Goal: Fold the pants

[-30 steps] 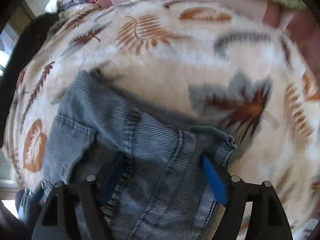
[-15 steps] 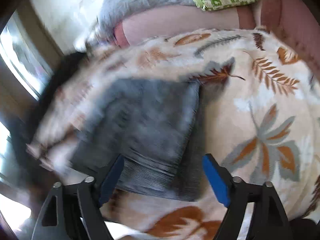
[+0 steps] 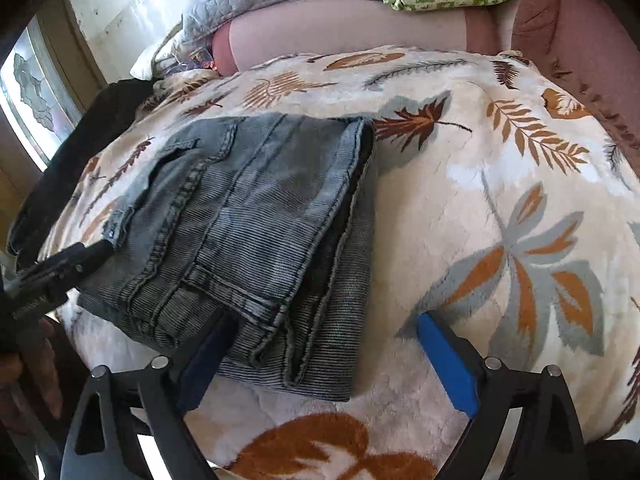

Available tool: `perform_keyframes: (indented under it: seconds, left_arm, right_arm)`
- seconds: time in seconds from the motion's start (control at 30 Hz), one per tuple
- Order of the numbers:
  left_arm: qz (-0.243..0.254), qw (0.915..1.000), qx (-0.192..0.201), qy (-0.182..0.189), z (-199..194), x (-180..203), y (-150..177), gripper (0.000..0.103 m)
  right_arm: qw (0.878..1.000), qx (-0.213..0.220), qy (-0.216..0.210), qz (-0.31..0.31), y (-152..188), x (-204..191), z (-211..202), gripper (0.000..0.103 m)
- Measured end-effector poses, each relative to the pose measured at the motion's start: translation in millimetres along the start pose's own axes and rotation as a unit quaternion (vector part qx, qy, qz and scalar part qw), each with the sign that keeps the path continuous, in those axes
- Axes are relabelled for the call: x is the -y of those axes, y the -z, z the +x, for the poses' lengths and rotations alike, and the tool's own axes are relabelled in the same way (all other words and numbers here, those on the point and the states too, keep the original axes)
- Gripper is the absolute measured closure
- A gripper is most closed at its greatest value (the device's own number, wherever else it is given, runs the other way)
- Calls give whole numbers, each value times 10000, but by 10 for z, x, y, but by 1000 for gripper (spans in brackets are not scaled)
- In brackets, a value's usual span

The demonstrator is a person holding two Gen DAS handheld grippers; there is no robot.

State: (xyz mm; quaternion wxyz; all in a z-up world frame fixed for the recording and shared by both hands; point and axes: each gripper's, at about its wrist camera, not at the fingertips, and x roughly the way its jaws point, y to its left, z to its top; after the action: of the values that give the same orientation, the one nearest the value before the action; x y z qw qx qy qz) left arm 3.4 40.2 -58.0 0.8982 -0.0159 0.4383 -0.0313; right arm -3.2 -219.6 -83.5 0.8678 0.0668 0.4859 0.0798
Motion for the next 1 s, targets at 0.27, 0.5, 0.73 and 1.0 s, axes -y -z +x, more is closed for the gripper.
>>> perform_keyframes:
  seconds: [0.27, 0.5, 0.73, 1.0]
  left_arm:
    - [-14, 10000, -27, -26, -4, 7, -4, 11]
    - [-78, 9999, 50, 128, -73, -19, -21, 11]
    - [-693, 9902, 53, 1215, -38, -366, -220, 11]
    - [-1108, 9576, -805, 2535, 504, -344, -523, 11]
  right_arm:
    - [9996, 122, -66, 243, -24, 123, -10, 8]
    - [9975, 355, -315, 517, -4, 181, -112, 8]
    - [9668, 77, -1768, 1844, -124, 628, -175, 8]
    - [9420, -938, -2363, 2190, -592, 656, 284, 8]
